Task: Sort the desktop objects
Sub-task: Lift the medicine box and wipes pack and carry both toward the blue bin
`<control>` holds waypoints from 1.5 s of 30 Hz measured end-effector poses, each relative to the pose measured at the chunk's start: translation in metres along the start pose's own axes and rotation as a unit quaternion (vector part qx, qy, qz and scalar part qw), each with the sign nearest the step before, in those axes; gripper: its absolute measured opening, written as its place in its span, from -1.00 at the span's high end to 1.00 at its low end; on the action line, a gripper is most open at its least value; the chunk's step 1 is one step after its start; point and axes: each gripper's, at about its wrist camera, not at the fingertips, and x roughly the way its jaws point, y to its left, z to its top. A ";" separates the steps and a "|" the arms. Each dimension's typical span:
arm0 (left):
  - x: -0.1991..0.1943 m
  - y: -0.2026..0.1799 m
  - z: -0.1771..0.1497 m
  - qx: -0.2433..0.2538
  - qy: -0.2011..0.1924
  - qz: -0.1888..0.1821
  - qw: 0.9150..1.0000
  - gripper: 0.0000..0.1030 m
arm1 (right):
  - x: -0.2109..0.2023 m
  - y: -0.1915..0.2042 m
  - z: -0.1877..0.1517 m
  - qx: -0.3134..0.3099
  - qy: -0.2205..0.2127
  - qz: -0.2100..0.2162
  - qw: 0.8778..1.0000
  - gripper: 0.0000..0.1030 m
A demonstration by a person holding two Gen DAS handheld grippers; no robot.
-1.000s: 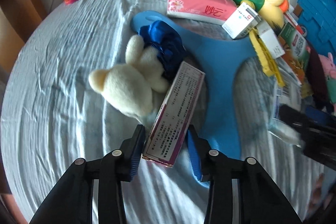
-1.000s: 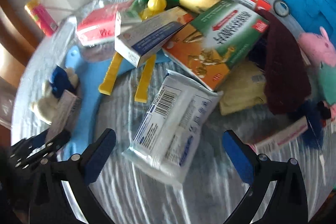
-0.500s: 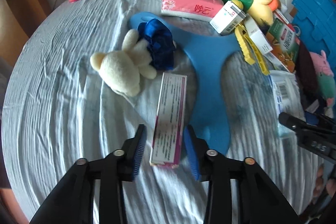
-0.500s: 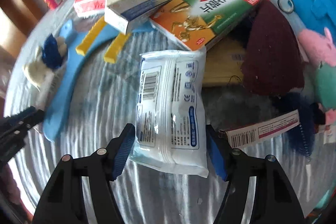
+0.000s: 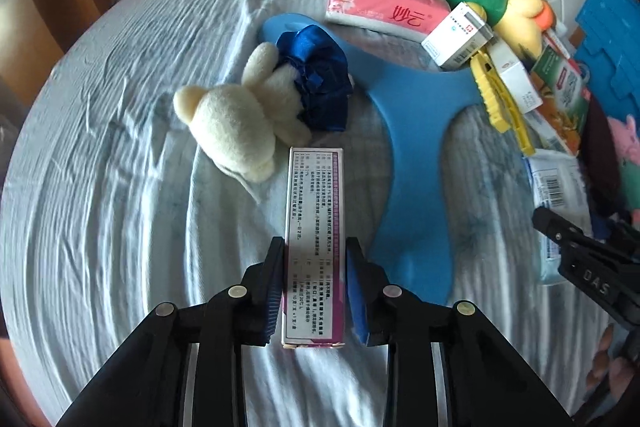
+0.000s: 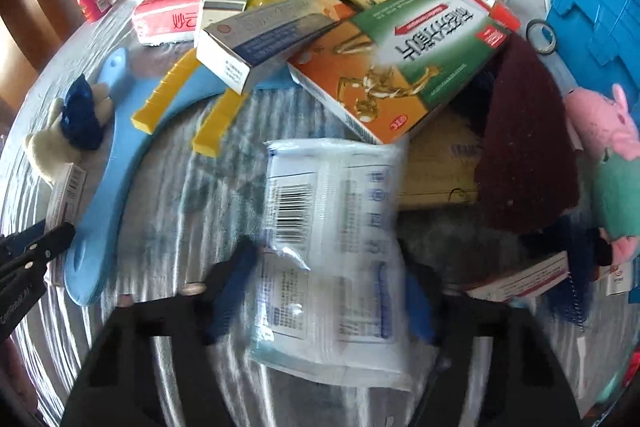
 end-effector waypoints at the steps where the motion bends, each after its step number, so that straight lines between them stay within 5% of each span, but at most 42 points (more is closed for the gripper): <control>1: -0.003 0.000 -0.001 0.001 -0.003 -0.001 1.000 0.45 | 0.000 -0.001 -0.002 0.002 0.002 0.003 1.000 -0.11; 8: -0.006 0.005 -0.012 -0.007 0.001 -0.007 1.000 0.45 | -0.009 -0.003 -0.016 -0.016 0.011 0.041 0.999 -0.26; 10: -0.001 0.006 -0.015 -0.009 0.004 -0.005 1.000 0.44 | -0.008 -0.006 -0.018 -0.008 0.011 0.038 0.999 -0.78; 12: -0.002 0.006 -0.019 -0.009 0.001 -0.004 1.000 0.44 | -0.012 -0.006 -0.019 0.000 0.001 0.047 0.999 -1.00; 19: -0.001 0.009 -0.021 -0.010 -0.004 -0.013 1.000 0.43 | -0.014 0.001 -0.017 0.006 -0.008 0.045 0.999 -1.00; 20: -0.001 0.009 -0.021 -0.009 -0.004 -0.014 1.000 0.43 | -0.013 0.000 -0.018 0.007 -0.005 0.039 0.999 -0.99; 22: 0.000 0.007 -0.021 -0.006 -0.005 -0.014 1.000 0.41 | -0.008 0.003 -0.017 0.012 0.003 0.027 1.000 -0.38; 24: 0.001 0.005 -0.021 0.000 -0.008 -0.011 1.000 0.33 | -0.009 0.002 -0.016 0.011 -0.003 0.007 1.000 -0.15; 27: -0.001 0.003 -0.022 0.003 -0.011 -0.010 1.000 0.46 | -0.009 0.001 -0.015 0.007 -0.007 0.002 1.000 -0.09; 45: -0.089 -0.014 -0.018 0.002 -0.088 -0.009 0.996 0.46 | -0.111 0.022 -0.006 -0.042 -0.093 0.060 0.993 -0.06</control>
